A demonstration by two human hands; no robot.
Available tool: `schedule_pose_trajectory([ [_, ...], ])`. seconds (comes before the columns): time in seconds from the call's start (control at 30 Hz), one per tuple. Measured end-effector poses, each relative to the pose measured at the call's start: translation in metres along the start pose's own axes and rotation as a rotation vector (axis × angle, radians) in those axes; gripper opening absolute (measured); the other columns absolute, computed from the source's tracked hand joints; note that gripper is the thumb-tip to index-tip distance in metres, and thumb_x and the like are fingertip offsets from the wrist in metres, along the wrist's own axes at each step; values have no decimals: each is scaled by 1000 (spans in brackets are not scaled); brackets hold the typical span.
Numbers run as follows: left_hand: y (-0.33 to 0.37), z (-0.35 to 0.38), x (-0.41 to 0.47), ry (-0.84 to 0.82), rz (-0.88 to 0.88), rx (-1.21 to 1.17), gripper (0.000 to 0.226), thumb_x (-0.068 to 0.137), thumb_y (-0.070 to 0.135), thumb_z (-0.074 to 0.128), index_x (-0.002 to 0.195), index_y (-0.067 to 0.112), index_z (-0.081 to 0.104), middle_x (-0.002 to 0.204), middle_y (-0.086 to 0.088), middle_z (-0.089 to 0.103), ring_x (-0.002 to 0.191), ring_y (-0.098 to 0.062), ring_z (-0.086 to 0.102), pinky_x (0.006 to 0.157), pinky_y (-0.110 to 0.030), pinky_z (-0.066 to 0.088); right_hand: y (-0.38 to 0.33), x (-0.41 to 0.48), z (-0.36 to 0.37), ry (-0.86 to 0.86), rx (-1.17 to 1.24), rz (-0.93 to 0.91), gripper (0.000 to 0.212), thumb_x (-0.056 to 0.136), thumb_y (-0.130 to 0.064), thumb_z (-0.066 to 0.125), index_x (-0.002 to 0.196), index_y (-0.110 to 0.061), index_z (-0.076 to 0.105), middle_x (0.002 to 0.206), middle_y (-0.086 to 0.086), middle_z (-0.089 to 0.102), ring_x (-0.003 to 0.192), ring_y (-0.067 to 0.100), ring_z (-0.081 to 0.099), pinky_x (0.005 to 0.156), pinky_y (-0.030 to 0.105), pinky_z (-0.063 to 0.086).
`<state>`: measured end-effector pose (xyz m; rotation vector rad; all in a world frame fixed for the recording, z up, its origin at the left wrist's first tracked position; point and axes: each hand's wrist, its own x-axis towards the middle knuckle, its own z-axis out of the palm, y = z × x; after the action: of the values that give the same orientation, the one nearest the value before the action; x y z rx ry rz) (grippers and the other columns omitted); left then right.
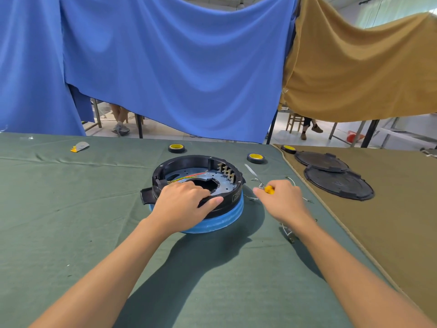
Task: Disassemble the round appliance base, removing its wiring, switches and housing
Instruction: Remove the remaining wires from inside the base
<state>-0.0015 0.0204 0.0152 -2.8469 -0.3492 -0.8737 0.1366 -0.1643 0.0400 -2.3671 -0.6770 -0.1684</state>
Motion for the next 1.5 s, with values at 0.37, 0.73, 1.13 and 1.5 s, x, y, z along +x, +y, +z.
schedule_pose_trajectory([
  [0.37, -71, -8, -13, 104, -490, -464, 20, 95, 20, 57, 110, 13, 69, 122, 0, 67, 120, -25, 54, 100, -36, 38, -44, -11, 39, -64, 140, -19, 29, 87, -53, 55, 96, -27, 47, 87, -9, 52, 92, 17, 43, 69, 32, 35],
  [0.73, -58, 17, -30, 266, -566, -721, 26, 98, 7, 49, 112, 12, 70, 127, 7, 62, 122, -18, 53, 103, -22, 34, -68, -22, 33, 21, -133, -250, 26, 96, -44, 47, 105, -19, 48, 100, 5, 65, 87, 30, 57, 68, 36, 39],
  [1.13, -57, 14, -34, 260, -492, -718, 29, 98, 5, 48, 109, 15, 72, 130, 15, 53, 132, -5, 41, 105, -6, 22, -93, -30, 41, -71, 35, -547, 19, 90, -27, 60, 91, -16, 75, 87, 4, 72, 82, 22, 60, 74, 37, 52],
  [1.5, -62, 11, -34, 218, -525, -916, 34, 96, 11, 48, 91, 39, 68, 131, 8, 58, 127, -15, 48, 103, -45, 42, -102, -25, 44, -157, -30, -587, 25, 90, -26, 54, 78, -12, 70, 72, 5, 66, 74, 25, 54, 71, 39, 49],
])
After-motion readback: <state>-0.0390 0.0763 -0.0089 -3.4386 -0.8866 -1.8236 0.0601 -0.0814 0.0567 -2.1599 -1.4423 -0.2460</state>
